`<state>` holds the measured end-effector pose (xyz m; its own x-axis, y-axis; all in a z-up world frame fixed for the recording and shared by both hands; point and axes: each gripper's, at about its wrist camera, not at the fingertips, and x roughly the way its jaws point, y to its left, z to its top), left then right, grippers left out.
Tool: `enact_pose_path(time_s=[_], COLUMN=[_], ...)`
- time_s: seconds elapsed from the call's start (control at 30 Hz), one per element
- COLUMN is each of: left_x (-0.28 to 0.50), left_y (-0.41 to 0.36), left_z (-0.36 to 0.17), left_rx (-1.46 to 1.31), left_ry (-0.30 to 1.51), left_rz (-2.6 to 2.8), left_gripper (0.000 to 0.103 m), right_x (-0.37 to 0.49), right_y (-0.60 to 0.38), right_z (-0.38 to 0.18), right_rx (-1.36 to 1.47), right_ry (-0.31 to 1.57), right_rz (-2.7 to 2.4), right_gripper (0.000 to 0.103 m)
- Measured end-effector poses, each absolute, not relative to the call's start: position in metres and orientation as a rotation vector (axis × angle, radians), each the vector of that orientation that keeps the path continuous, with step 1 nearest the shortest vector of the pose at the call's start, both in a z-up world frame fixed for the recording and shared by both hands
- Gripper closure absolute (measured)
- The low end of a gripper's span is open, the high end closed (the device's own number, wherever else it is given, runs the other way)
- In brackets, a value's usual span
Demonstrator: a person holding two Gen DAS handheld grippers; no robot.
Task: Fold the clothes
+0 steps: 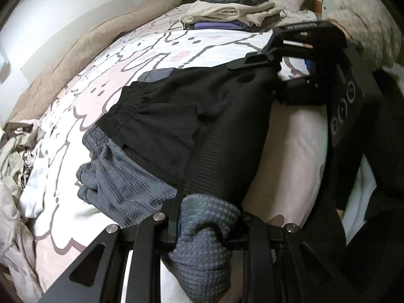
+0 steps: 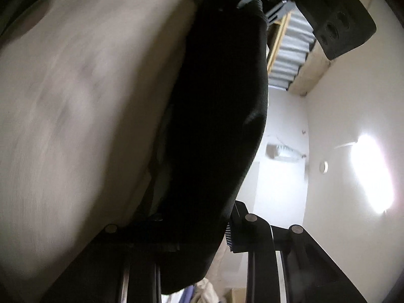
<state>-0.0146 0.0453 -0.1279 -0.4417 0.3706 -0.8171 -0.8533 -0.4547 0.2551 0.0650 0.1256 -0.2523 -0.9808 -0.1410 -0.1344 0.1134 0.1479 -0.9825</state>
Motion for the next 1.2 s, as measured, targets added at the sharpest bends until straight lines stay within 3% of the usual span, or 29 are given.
enact_pose_path(time_s=[0.13, 0.3, 0.4, 0.43, 0.5, 0.6, 0.63, 0.7, 0.73, 0.87, 1.03, 1.2], left_x=[0.001, 0.006, 0.021, 0.027, 0.039, 0.039, 0.037, 0.034, 0.032, 0.018, -0.021, -0.073], left_y=[0.058, 0.063, 0.072, 0.075, 0.08, 0.081, 0.08, 0.08, 0.079, 0.076, 0.081, 0.107], left_z=[-0.137, -0.143, -0.156, -0.161, -0.17, -0.172, -0.172, -0.173, -0.173, -0.143, -0.058, 0.052], left_rx=[-0.814, -0.779, -0.661, -0.608, -0.499, -0.486, -0.498, -0.524, -0.536, -0.632, -0.715, -0.717], left_ry=[1.053, 1.147, 1.371, 1.458, 1.62, 1.675, 1.68, 1.695, 1.703, 1.573, 1.272, 0.839], left_rz=[1.973, 1.975, 1.983, 1.984, 1.981, 1.99, 1.99, 1.991, 1.992, 2.091, 2.28, 2.399], left_gripper=[0.081, 0.081, 0.074, 0.064, 0.059, 0.054, 0.055, 0.086, 0.087, 0.087, 0.087, 0.087], right_x=[0.063, 0.053, 0.049, 0.048, 0.048, 0.053, 0.051, 0.049, 0.047, 0.035, -0.001, -0.038], right_y=[0.135, 0.146, 0.146, 0.145, 0.147, 0.143, 0.141, 0.137, 0.135, 0.129, 0.137, 0.165], right_z=[-0.252, -0.25, -0.252, -0.254, -0.251, -0.245, -0.244, -0.241, -0.239, -0.221, -0.143, -0.034], right_rx=[-0.004, 0.041, 0.002, -0.009, -0.015, -0.012, -0.008, 0.002, 0.006, -0.021, -0.006, 0.063], right_ry=[2.213, 2.166, 2.14, 2.142, 2.131, 2.102, 2.096, 2.084, 2.082, 2.112, 2.139, 2.171], right_rz=[-1.891, -1.914, -1.908, -1.899, -1.899, -1.906, -1.904, -1.899, -1.894, -1.863, -1.95, -2.137], right_gripper=[0.076, 0.076, 0.076, 0.076, 0.076, 0.076, 0.076, 0.076, 0.078, 0.093, 0.094, 0.094])
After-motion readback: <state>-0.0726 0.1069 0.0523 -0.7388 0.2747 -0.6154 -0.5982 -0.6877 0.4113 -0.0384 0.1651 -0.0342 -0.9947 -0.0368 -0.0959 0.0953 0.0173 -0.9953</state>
